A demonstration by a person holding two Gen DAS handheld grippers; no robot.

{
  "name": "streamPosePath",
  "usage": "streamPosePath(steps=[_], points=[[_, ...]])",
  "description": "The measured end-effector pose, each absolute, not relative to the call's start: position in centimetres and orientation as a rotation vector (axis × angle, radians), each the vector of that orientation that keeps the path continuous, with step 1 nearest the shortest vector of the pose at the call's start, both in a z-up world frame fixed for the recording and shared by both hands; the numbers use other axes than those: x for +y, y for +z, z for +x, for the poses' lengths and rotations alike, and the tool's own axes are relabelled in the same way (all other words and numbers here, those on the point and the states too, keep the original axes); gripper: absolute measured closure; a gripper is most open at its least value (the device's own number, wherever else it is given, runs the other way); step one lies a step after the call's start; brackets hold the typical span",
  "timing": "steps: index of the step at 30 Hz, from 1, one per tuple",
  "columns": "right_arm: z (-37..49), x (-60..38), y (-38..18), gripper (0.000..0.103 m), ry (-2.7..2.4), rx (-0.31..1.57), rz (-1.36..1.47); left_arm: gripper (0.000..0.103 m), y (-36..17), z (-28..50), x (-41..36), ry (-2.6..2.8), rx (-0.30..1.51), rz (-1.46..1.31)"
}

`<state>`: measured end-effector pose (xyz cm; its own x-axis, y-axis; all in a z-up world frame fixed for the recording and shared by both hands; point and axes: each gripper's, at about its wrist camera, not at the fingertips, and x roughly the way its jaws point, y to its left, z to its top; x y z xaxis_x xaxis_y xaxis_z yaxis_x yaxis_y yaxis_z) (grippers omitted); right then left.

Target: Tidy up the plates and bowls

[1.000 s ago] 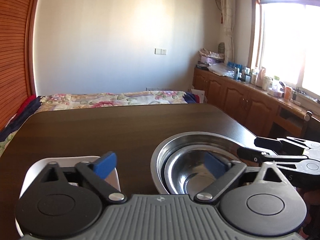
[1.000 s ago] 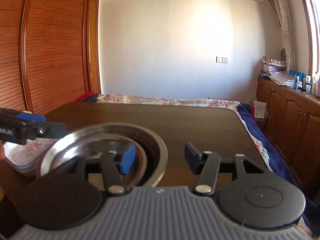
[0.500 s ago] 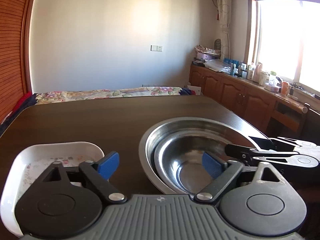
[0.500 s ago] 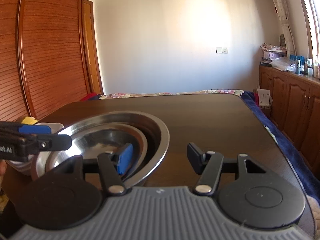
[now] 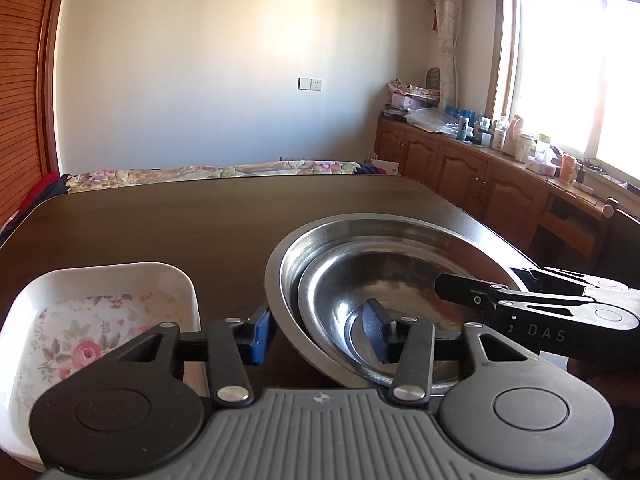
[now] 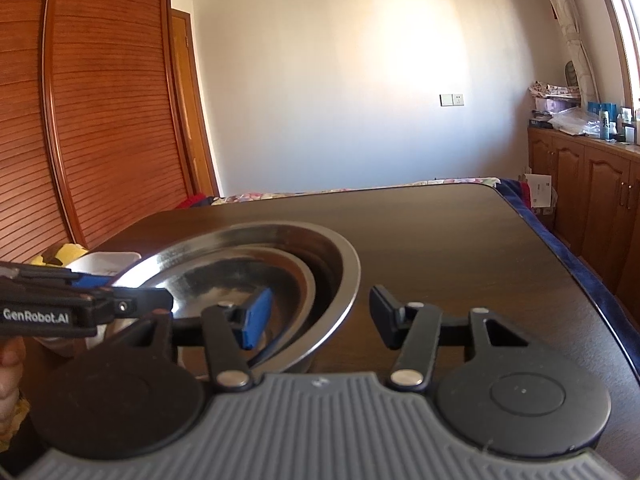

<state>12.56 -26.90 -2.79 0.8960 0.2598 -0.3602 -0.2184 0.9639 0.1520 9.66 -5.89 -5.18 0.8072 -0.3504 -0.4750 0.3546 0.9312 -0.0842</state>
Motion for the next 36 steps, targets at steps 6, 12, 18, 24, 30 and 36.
streamPosePath(steps=[6,12,18,24,30,36], points=[[12.6,-26.8,-2.8,0.053,0.255,0.391,0.113,0.053,-5.2,9.8,-6.1,-0.378,0.512,0.011],[12.9,-26.6,-2.7,0.062,0.262,0.387,0.102,0.062,-5.3,9.9,-6.3,-0.372,0.511,0.008],[12.7,-27.0,-2.6,0.065,0.259,0.381,0.132,0.065,-5.1,9.9,-6.1,-0.374,0.516,-0.005],[12.4,-26.8,-1.3,0.065,0.271,0.347,0.133,0.065,-4.2,9.4,-5.3,-0.380,0.494,-0.024],[12.3,-26.0,0.3,0.065,0.301,0.321,0.130,0.065,-2.1,8.8,-3.6,-0.372,0.460,-0.037],[12.6,-24.3,1.1,0.065,0.346,0.305,0.128,0.065,-0.4,8.4,-1.5,-0.339,0.435,-0.025]])
